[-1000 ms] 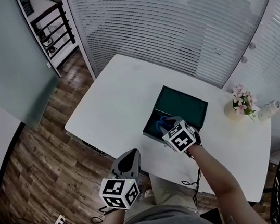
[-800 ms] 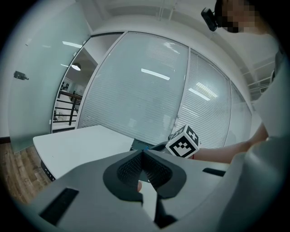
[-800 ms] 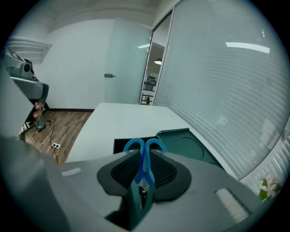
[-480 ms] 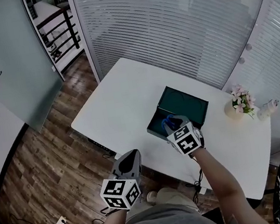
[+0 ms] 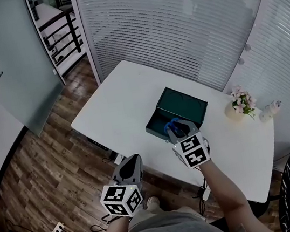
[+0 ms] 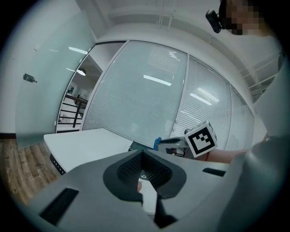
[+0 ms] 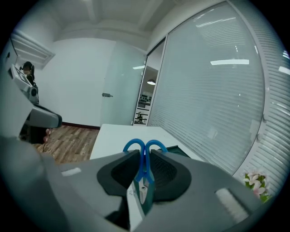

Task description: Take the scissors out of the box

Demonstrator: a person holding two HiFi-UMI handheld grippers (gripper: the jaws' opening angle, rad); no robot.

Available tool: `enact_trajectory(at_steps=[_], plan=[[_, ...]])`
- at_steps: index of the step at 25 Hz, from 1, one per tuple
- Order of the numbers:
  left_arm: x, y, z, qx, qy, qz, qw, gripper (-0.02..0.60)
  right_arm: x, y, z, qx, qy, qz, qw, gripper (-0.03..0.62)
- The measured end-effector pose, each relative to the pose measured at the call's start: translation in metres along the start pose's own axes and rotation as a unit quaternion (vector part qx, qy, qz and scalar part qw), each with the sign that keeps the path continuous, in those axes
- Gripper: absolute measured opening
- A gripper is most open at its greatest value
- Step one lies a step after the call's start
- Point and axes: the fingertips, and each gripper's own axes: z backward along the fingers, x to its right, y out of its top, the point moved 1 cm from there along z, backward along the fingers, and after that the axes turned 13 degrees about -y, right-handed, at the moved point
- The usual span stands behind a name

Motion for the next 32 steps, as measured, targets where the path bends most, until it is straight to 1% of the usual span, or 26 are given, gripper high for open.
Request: enact_trajectory(at_steps=[5,10,16,22,32], plan=[[0.035,-0.012,0.014,0.005,0.004,-0.001,1.0000,0.005,0.000,0.002,0.059,0.032,-0.002,-0.008,0.999,0.087],[0.077,-0.024,0.030,0.009,0.006,-0.003,0.9999,0.005,0.000,-0.007,0.121,0.048,0.001,-0.011,0.999,0.087],[0.120,-0.047,0.049,0.009,0.008,-0.004,0.9999,0.005,-0.004,-0.026,0.185,0.060,0.004,-0.037,0.997,0.087],[0.155,-0.062,0.068,0.010,0.010,-0.007,0.9999,0.005,-0.009,-0.043,0.235,0.066,0.007,-0.048,0.997,0.087],[0.199,-0.083,0.101,0.013,0.013,-0.017,0.9997,0.005,-0.026,-0.066,0.302,0.082,0.015,-0.073,0.994,0.087]])
